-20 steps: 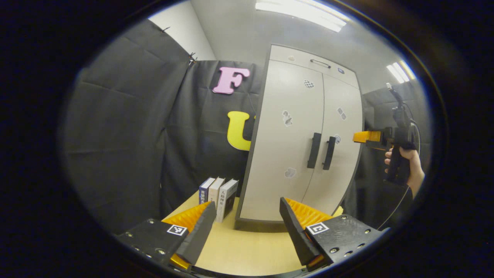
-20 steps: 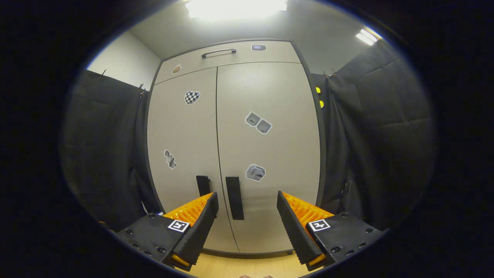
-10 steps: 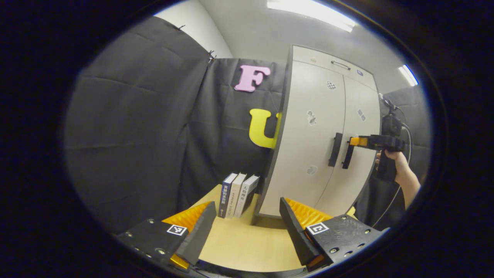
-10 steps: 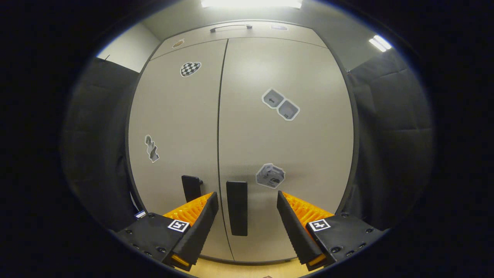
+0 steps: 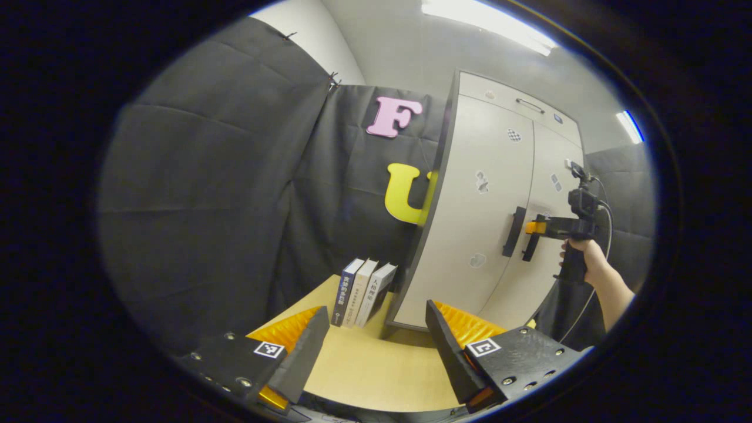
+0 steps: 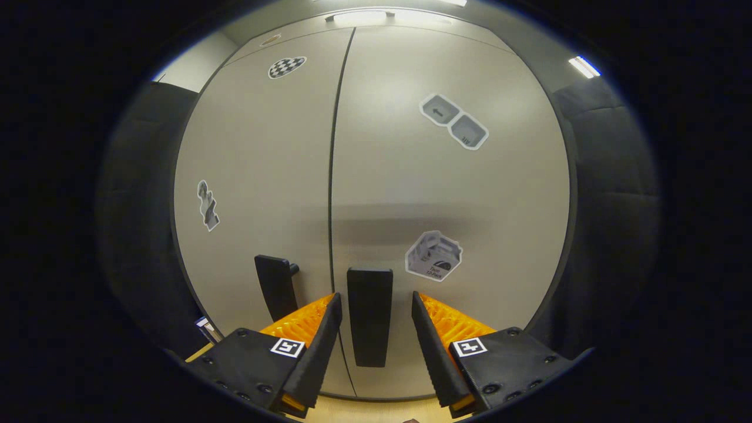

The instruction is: Open the right door of the double-door shoe cabinet with the right hand, and open the left door with the left hand.

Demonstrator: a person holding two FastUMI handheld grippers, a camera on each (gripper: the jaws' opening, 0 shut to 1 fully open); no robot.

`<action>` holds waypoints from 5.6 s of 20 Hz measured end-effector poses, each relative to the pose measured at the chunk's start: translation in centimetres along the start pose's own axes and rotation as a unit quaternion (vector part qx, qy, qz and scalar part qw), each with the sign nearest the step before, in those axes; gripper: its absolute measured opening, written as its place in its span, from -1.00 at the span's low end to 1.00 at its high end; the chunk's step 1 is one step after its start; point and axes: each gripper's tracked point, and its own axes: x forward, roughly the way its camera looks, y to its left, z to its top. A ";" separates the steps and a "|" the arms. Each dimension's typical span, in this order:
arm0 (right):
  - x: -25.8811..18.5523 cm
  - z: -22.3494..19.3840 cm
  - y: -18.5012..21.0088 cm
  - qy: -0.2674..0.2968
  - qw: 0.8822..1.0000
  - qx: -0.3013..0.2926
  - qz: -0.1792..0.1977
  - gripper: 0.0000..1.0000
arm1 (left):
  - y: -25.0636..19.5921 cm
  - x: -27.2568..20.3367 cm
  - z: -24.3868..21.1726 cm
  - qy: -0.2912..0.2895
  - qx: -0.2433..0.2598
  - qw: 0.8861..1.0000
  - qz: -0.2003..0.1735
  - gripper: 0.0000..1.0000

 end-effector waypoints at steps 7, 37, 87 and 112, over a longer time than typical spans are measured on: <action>0.6 -0.4 0.0 0.017 0.999 0.030 0.000 -0.14 | 0.2 -1.1 -0.9 0.005 0.003 1.000 0.004 0.92; -9.3 -2.2 -2.9 0.001 0.986 -0.006 0.164 -0.87 | -15.6 1.9 -0.9 0.004 0.045 0.998 -0.048 0.92; -19.2 -4.3 -23.8 -0.026 0.995 0.074 0.061 -0.88 | -26.8 -2.3 -3.1 0.019 0.083 0.993 -0.081 0.92; -27.2 -2.3 -33.9 -0.066 0.971 0.075 -0.218 -0.96 | -25.4 14.2 4.3 -0.033 0.045 0.977 -0.205 0.92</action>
